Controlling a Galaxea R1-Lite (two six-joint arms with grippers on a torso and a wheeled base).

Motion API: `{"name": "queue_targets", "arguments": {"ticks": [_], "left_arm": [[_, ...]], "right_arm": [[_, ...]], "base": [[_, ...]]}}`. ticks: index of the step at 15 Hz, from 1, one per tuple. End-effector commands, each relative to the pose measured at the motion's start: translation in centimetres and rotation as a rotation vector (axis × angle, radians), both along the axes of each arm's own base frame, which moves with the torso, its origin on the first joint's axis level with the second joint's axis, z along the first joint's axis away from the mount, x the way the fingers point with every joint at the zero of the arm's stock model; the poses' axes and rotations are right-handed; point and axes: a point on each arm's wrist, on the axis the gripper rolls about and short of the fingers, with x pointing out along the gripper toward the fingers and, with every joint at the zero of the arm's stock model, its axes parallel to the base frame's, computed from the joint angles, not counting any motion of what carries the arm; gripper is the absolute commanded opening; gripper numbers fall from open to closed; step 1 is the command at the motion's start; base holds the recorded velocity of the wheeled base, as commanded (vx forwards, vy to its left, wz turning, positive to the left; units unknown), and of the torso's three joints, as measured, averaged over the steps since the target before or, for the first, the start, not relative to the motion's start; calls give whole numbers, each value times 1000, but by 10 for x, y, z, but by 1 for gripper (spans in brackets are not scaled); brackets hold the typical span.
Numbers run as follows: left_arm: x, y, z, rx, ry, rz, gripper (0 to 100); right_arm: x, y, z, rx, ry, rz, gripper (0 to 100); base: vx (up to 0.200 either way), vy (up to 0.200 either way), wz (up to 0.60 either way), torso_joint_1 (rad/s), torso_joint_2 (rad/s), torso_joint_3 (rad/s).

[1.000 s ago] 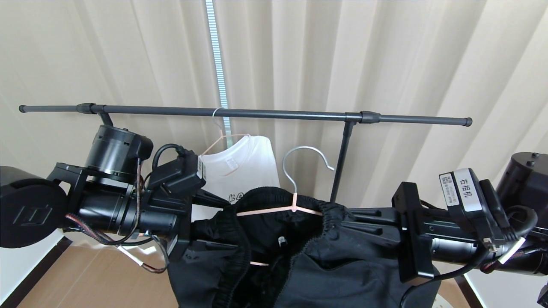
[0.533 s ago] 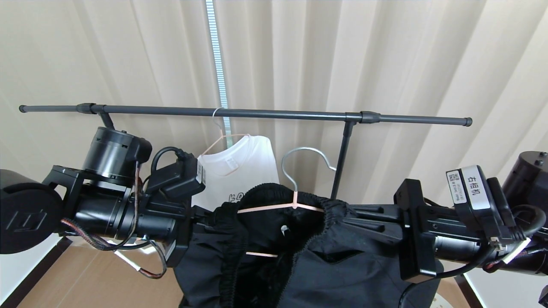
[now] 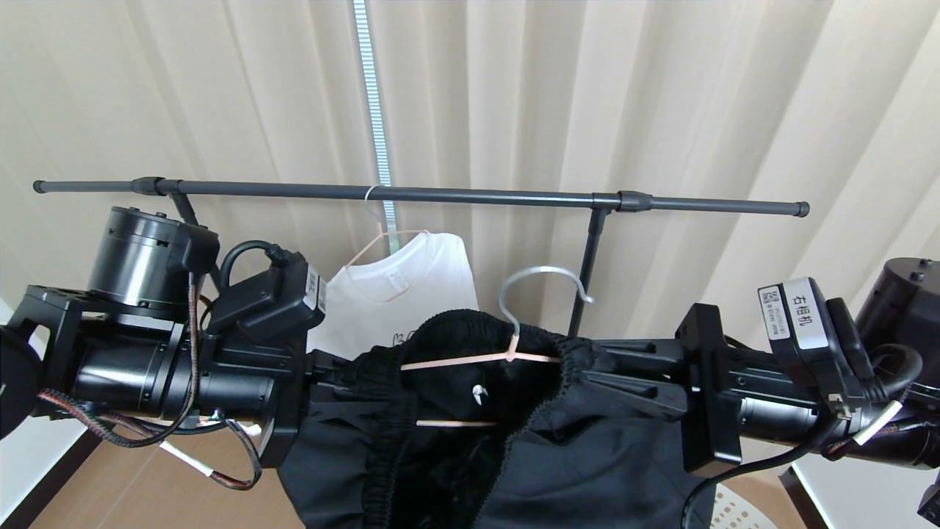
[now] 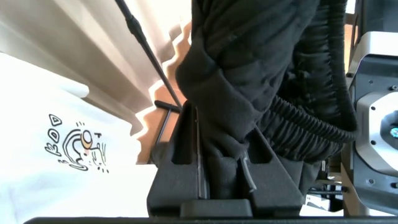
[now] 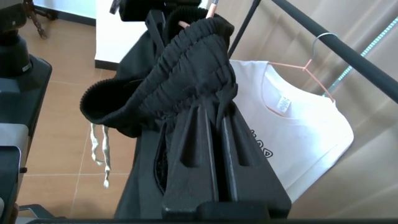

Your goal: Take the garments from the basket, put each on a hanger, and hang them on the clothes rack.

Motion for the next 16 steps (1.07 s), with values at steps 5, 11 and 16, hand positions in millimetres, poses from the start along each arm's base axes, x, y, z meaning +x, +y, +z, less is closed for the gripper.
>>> {"name": "queue_targets", "arguments": {"ticks": [5, 11, 16], "left_arm": [[-4, 9, 9, -21, 9, 68, 0], [-4, 19, 7, -54, 36, 141, 0], [-14, 27, 11, -93, 67, 188, 0]], "right_arm": [[6, -11, -1, -3, -1, -49, 100], [19, -23, 0, -1, -5, -113, 100], [43, -47, -4, -6, 18, -238, 100]], "base": [[0, 0, 0, 0, 0, 0], [0, 0, 0, 0, 0, 0], [0, 0, 0, 0, 0, 0]]}}
